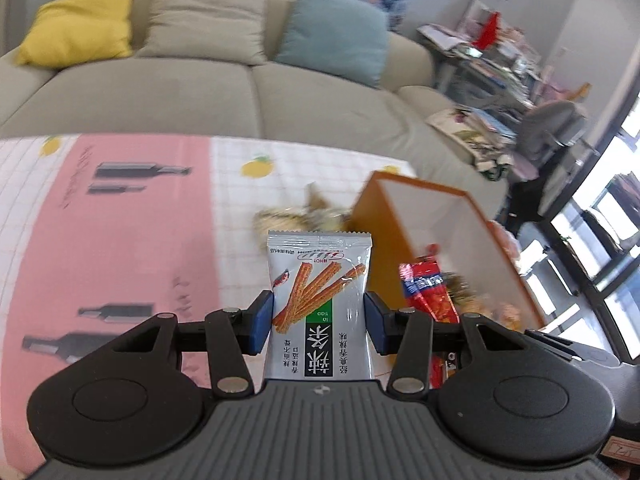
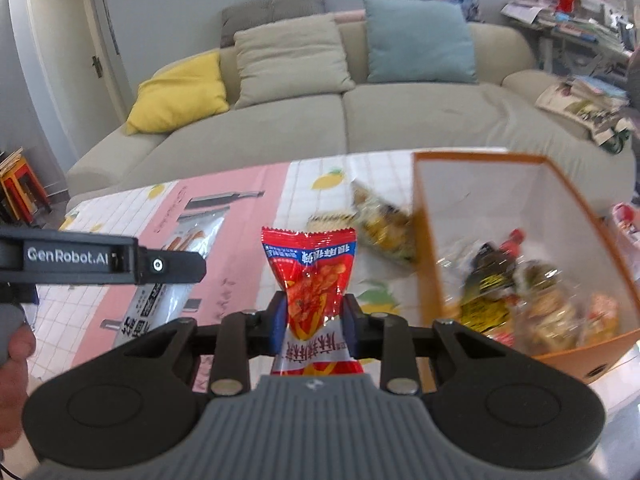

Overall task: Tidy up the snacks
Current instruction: 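Lift both packs and carry them toward the orange box, then lower the white pack and red pack into the orange box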

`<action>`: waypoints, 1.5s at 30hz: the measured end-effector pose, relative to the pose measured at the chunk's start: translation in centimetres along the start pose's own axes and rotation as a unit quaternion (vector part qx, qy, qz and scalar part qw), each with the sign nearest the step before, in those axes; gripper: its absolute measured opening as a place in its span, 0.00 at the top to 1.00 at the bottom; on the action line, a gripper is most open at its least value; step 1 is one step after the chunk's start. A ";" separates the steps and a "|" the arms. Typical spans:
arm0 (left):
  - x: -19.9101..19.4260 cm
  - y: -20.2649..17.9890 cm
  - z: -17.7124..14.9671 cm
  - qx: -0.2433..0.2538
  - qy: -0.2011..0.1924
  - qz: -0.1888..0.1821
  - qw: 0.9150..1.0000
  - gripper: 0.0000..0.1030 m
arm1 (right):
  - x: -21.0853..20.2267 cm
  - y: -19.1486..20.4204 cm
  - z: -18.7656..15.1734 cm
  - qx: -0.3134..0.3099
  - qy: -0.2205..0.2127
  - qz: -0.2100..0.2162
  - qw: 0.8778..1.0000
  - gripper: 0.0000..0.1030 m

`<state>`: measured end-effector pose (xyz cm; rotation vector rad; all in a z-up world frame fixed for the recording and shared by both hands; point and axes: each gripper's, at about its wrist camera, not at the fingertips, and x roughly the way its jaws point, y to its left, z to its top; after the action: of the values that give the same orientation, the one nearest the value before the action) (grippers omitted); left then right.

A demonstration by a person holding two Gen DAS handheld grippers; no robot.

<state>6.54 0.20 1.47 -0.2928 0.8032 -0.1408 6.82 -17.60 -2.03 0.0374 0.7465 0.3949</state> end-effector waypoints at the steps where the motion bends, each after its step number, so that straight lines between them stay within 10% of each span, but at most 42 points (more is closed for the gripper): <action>1: 0.1 -0.8 0.5 0.007 0.000 -0.008 1.000 0.47 | -0.4 -0.5 0.3 -0.001 -0.002 -0.005 1.000 0.74; 18: 7.9 -11.6 5.8 0.068 0.059 -0.084 0.992 0.47 | -3.1 -12.0 8.0 0.001 -0.004 -0.076 0.997 0.74; 45: 23.8 -14.7 10.5 0.097 0.183 -0.048 0.977 0.47 | 14.1 -21.8 8.9 -0.046 0.148 -0.110 0.982 0.73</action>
<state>30.27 -17.23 -3.40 -0.1198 1.1329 -0.3691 29.47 -31.76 -8.45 -0.1937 1.0141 0.2242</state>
